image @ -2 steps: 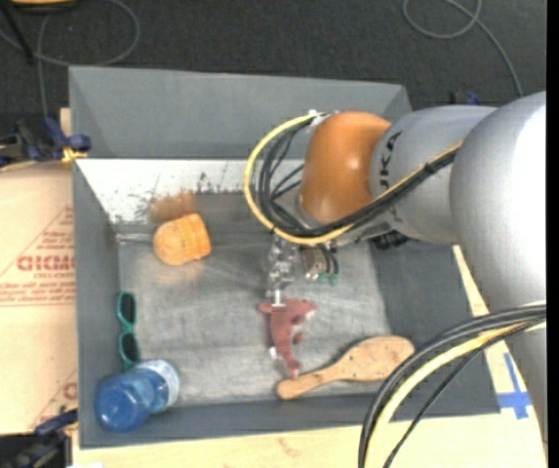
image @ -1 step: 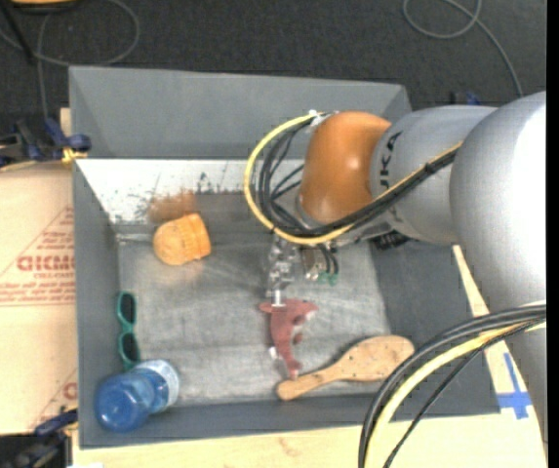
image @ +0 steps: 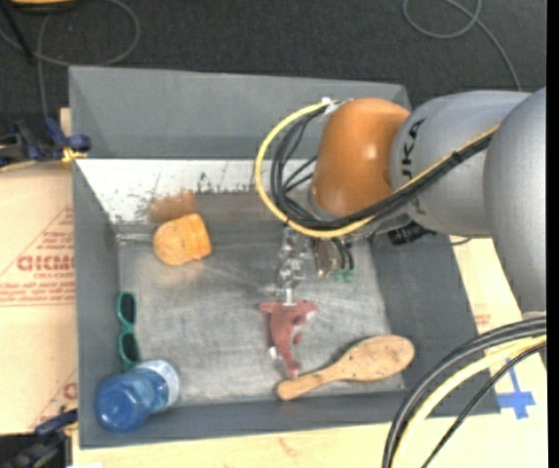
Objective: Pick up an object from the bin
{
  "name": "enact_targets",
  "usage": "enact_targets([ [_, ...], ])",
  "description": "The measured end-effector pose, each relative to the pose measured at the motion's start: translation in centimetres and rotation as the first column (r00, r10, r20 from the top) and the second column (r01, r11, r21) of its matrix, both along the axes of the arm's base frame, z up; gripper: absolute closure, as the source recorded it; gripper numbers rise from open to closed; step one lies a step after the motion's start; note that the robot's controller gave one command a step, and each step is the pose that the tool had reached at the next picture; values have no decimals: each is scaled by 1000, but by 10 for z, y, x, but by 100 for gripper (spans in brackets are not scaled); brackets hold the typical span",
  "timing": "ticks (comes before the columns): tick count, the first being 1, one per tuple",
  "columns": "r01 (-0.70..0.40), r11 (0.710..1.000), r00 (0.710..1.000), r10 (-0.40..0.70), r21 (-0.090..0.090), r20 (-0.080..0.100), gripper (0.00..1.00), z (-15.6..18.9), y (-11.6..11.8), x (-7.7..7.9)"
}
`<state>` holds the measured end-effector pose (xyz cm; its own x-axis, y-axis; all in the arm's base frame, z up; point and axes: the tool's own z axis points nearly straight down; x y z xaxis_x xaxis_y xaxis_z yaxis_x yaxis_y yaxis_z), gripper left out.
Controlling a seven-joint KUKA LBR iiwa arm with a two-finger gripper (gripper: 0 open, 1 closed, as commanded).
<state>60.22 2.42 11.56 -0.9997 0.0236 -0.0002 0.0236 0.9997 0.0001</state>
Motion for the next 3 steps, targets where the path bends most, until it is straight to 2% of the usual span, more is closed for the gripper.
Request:
enact_targets([
  [1,-92,996,996,92,-2,4,0,40,-25,-11],
  [2,-92,996,996,92,-2,4,0,40,-25,-11],
  [3,-359,933,933,359,-2,3,100,-43,-36,-18],
])
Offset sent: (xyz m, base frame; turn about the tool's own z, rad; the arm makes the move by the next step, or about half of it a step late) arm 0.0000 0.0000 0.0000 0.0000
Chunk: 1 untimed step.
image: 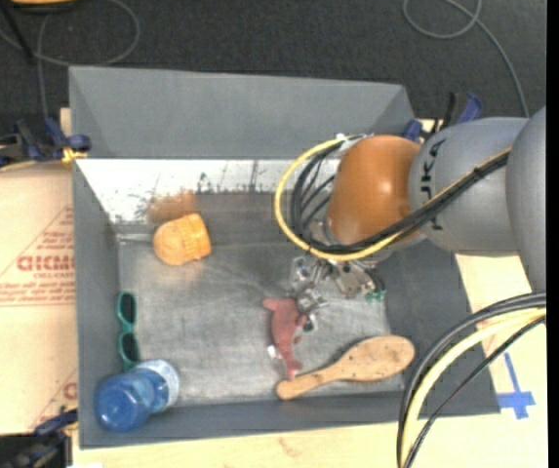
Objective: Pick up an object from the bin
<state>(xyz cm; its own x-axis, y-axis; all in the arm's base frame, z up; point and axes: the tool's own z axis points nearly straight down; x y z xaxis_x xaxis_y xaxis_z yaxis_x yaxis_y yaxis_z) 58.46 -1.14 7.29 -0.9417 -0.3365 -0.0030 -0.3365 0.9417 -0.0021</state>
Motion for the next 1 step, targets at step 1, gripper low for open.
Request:
enact_targets([
  [1,1,1000,1000,-1,0,0,100,0,0,0],
])
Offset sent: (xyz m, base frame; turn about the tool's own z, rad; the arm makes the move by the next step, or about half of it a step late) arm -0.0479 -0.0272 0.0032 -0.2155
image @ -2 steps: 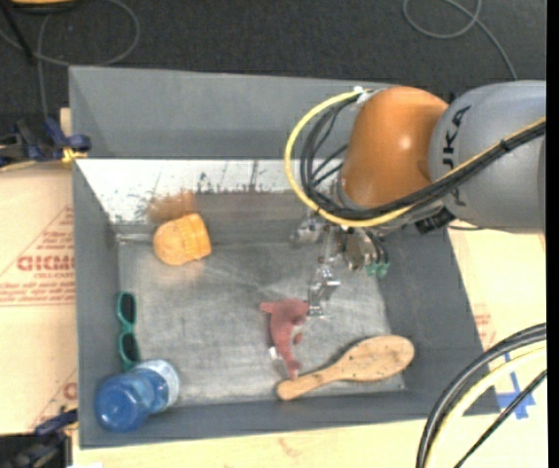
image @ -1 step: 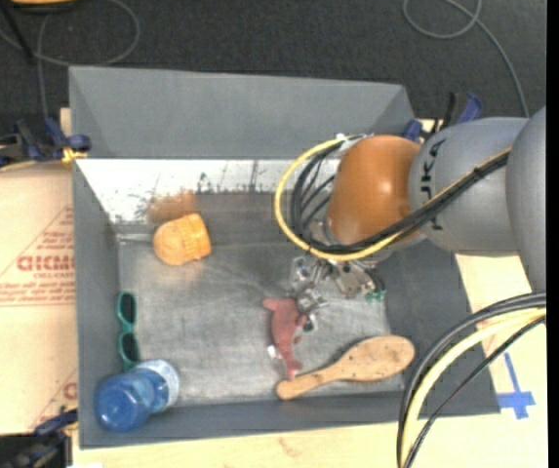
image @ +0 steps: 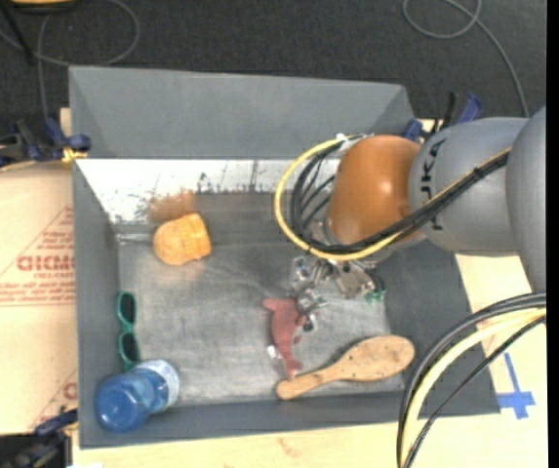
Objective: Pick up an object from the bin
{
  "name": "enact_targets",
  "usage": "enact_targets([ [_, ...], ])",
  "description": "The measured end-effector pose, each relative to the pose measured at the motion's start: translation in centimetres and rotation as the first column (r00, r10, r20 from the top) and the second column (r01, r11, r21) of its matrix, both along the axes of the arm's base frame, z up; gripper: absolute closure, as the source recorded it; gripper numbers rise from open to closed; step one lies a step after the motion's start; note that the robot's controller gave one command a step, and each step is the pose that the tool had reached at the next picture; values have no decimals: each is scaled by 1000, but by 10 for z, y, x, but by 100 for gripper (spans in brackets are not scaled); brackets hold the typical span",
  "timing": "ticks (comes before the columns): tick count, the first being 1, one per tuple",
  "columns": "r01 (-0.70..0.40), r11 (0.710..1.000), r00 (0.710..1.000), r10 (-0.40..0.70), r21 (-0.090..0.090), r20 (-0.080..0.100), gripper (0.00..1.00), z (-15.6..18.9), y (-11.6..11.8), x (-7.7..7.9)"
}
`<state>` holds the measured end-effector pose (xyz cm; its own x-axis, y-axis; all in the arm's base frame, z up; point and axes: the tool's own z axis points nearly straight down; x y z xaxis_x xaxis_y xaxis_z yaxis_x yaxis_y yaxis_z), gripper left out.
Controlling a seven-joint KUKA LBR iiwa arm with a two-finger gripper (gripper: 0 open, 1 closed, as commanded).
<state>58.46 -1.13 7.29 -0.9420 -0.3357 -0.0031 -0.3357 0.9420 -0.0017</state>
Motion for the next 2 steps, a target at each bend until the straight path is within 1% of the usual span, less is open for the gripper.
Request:
enact_targets([
  [1,-127,992,992,127,0,10,100,4,-13,-24],
  [2,-103,995,995,103,0,2,100,145,-41,23],
])
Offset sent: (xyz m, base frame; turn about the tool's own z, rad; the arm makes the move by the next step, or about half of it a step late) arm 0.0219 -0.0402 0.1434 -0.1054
